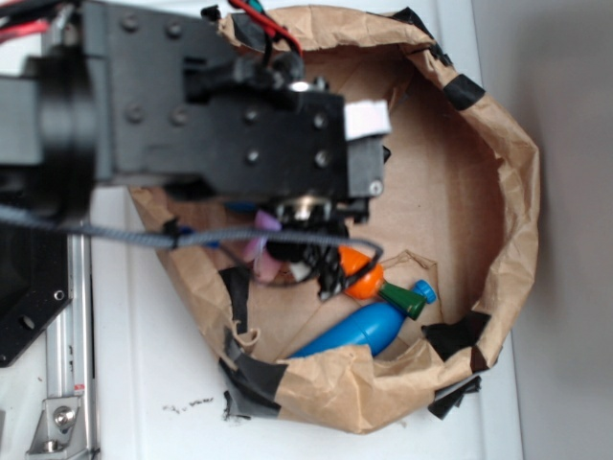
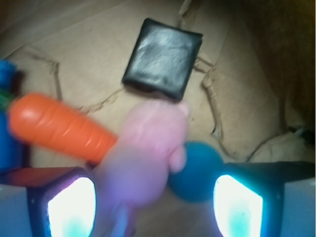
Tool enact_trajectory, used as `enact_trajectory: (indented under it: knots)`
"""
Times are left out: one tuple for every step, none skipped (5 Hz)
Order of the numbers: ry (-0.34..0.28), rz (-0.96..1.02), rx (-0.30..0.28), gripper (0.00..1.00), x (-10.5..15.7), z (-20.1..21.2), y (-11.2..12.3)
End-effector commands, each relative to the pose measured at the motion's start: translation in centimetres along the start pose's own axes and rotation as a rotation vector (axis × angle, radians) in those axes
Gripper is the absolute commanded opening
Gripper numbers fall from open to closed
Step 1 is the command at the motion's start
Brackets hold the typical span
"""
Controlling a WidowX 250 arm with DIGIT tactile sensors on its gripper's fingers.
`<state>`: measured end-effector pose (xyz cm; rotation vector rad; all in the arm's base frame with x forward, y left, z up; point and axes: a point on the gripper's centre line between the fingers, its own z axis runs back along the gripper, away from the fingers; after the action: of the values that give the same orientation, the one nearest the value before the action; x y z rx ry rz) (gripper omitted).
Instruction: Grab the black box.
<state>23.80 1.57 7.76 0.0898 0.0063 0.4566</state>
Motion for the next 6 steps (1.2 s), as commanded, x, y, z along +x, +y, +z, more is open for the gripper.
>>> enact_trajectory:
  knots:
    - [-0.028, 0.168, -0.051, 1.00, 4.5, -0.7, 4.0]
    - [0.005, 0.177, -0.104, 1.00, 6.2, -2.4, 3.4]
    - [0.034, 0.093, -0.130, 1.00, 7.4, -4.1, -0.9]
    - [0.071, -0.012, -0.090, 1.00, 5.3, -5.4, -4.4]
    - [0.109, -0.058, -0.062, 1.00, 3.9, -6.9, -6.0]
    - [0.163, -0.044, -0.068, 0.00, 3.1, -7.0, -6.2]
